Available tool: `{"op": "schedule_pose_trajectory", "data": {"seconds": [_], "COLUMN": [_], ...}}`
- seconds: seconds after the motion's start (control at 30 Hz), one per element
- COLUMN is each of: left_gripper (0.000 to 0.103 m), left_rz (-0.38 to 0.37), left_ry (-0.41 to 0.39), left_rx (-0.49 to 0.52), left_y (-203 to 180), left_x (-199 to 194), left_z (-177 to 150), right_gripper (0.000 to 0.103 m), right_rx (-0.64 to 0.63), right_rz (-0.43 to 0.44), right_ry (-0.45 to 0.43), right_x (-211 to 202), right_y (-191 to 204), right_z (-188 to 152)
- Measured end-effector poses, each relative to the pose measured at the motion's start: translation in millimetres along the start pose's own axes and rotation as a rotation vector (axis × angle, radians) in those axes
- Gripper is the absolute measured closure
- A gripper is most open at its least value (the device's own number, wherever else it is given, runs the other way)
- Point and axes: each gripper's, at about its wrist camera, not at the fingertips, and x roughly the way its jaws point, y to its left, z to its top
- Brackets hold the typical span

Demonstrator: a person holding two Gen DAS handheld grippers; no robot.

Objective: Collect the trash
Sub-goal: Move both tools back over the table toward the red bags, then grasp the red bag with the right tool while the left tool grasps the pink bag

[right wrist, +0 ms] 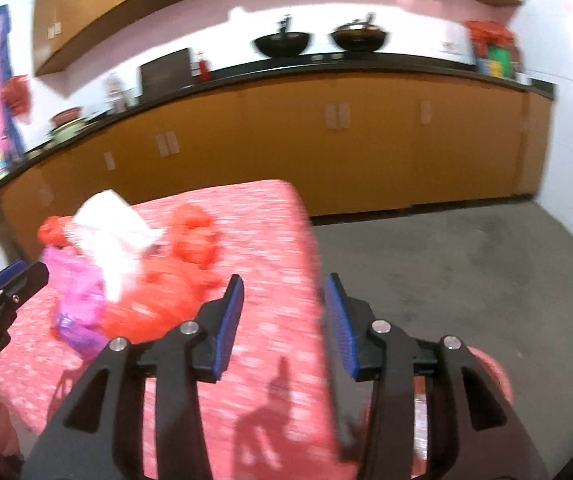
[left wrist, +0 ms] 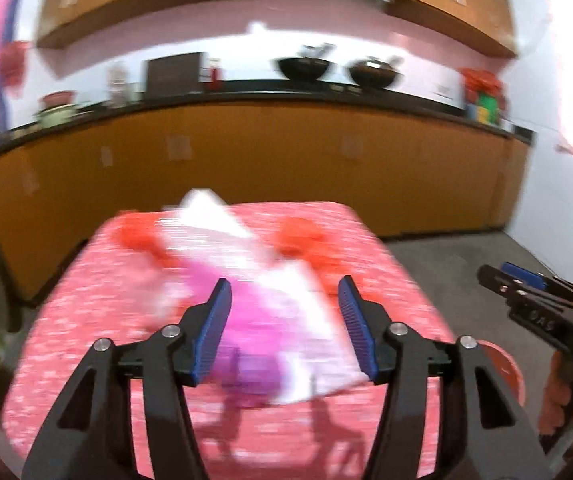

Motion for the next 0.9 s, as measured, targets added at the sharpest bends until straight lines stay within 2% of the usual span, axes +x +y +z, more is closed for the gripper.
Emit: {"op": "schedule_pose_trajectory", "data": {"seconds": [0.07,0.2,0.37,0.57,0.7,0.9], "left_gripper": [0.045,0.044,0.042,0.040,0.040,0.040], "left_rz": [0.063,0.113,0.103,0.049,0.020,-0.003], "left_ry": [0.000,0.011,0.001,-0.016,0.001,0.033], "left_rx": [-0.037,-0.112,-0.151,-0.123,-0.104,-0.099], "left_y": [31,65,81,79,71,65], "left_x": [3,6,11,14,24,38], "left_z": [-1,-8,-9,-13,-14,-17], "right_gripper": [0.059,0.059,0.056,0.056,0.083,0.088], "right_rx": [0.004,-0.015,-0.058,-0.118,-0.145,-0.141], "right_rz": [0.036,0.075,0.053,0.043,0.031,0.001], "right_ry": [0.027,0.073,0.136,0.205,0.186,0.103], "right_x": [15,44,82,105,105,92], "right_y": [18,48,67,73,74,69], "right_z": [5,10,11,-7,-11,-2]}}
